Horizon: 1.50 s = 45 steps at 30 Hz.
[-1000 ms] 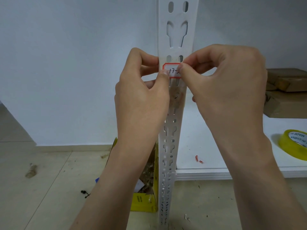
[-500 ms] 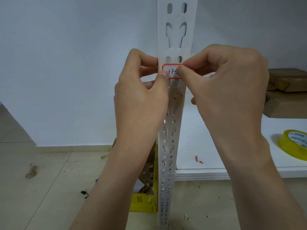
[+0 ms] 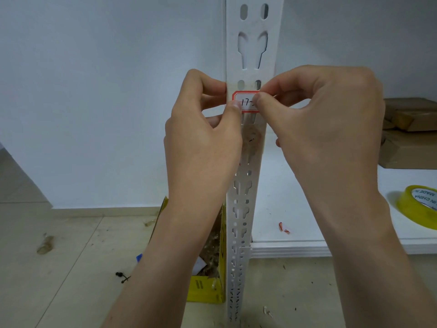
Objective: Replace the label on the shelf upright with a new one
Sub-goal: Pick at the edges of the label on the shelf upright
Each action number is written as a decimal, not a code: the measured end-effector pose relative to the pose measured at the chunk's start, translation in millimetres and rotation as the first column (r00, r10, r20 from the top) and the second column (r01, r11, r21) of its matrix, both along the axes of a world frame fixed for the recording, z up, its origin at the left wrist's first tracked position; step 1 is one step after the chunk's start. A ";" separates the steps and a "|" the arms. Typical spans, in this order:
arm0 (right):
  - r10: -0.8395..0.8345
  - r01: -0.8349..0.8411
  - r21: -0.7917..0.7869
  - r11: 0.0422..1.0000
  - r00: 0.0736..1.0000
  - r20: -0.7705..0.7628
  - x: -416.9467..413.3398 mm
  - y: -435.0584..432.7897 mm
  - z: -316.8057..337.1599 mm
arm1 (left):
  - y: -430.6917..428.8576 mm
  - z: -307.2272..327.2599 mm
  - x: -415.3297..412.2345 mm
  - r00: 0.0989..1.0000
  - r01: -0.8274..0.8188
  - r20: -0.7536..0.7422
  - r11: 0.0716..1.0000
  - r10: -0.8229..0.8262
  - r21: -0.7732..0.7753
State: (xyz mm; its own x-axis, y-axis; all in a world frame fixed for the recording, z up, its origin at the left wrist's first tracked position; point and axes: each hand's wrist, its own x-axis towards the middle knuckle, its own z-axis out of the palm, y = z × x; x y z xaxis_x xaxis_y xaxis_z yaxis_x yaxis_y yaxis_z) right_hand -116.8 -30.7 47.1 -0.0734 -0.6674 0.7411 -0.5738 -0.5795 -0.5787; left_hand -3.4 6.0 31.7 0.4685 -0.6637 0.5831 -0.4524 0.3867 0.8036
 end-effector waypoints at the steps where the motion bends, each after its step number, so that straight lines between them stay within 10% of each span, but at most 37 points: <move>1: 0.001 -0.001 0.000 1.000 1.000 -0.002 -0.1 -0.1 0.0 | -0.3 0.1 0.1 1.000 -0.002 0.002 1.000 0.002 0.001; 45: 0.011 -0.011 -0.073 0.997 1.000 -0.007 -2.8 -1.4 -3.1 | 0.1 1.2 0.0 1.000 -0.012 0.005 1.000 0.012 0.011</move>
